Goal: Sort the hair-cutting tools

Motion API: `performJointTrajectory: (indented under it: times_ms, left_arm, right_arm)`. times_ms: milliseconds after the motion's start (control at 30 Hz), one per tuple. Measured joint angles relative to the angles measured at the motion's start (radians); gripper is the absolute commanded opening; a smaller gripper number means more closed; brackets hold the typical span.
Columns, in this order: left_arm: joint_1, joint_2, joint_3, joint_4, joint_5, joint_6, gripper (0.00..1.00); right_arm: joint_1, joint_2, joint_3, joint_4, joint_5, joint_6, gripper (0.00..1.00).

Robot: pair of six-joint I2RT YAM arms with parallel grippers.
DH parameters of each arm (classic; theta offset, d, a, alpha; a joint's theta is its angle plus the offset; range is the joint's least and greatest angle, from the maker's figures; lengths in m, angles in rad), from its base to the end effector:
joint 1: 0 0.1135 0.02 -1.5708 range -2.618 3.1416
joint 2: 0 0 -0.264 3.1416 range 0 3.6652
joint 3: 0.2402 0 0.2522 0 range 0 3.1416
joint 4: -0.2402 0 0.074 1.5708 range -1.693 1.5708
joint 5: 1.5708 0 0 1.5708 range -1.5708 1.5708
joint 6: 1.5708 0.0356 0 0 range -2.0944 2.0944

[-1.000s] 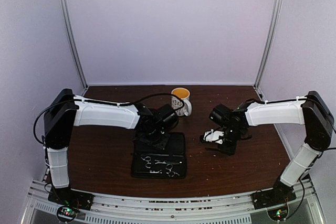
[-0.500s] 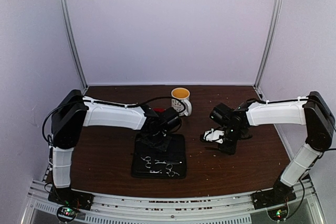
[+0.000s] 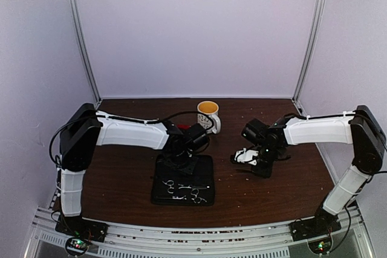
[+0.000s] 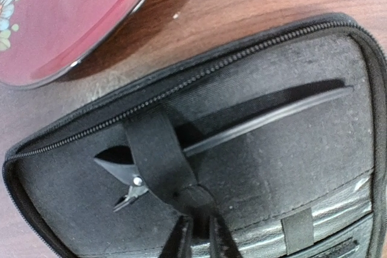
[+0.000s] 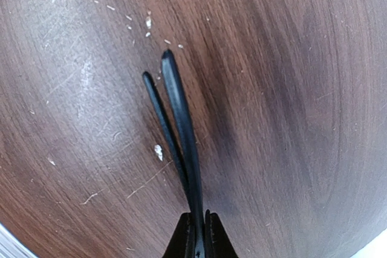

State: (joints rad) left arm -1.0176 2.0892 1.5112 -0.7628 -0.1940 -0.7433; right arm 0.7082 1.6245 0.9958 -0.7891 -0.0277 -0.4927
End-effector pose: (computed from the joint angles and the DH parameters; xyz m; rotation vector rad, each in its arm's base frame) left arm 0.2231 -0.3483 0.1532 0.3574 2.8231 -0.0771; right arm 0.2153 0.1857 0.1733 -1.6930 2.4667 0.0658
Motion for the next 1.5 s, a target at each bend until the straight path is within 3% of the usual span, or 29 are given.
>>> performJointTrajectory:
  times_ms: [67, 500, 833, 1200, 1500]
  left_arm:
    - [0.003, -0.001, -0.007, 0.011, 0.009, 0.006, 0.00]
    - [0.029, -0.131, -0.206, 0.217, 0.079, 0.087, 0.00]
    - [0.071, -0.284, -0.407, 0.396, 0.243, 0.122, 0.00]
    - [0.118, -0.323, -0.582, 0.665, 0.439, 0.135, 0.00]
    - [0.148, -0.324, -0.628, 0.781, 0.552, 0.130, 0.00]
  right_arm:
    - [0.000, -0.003, 0.000, -0.002, 0.000, 0.000, 0.00]
    - [0.110, -0.024, 0.117, -0.048, 0.032, -0.028, 0.00]
    - [0.193, 0.067, 0.295, -0.064, 0.071, -0.050, 0.00]
    - [0.257, 0.123, 0.309, -0.066, 0.107, -0.060, 0.00]
    - [0.356, 0.217, 0.356, -0.074, 0.149, -0.050, 0.00]
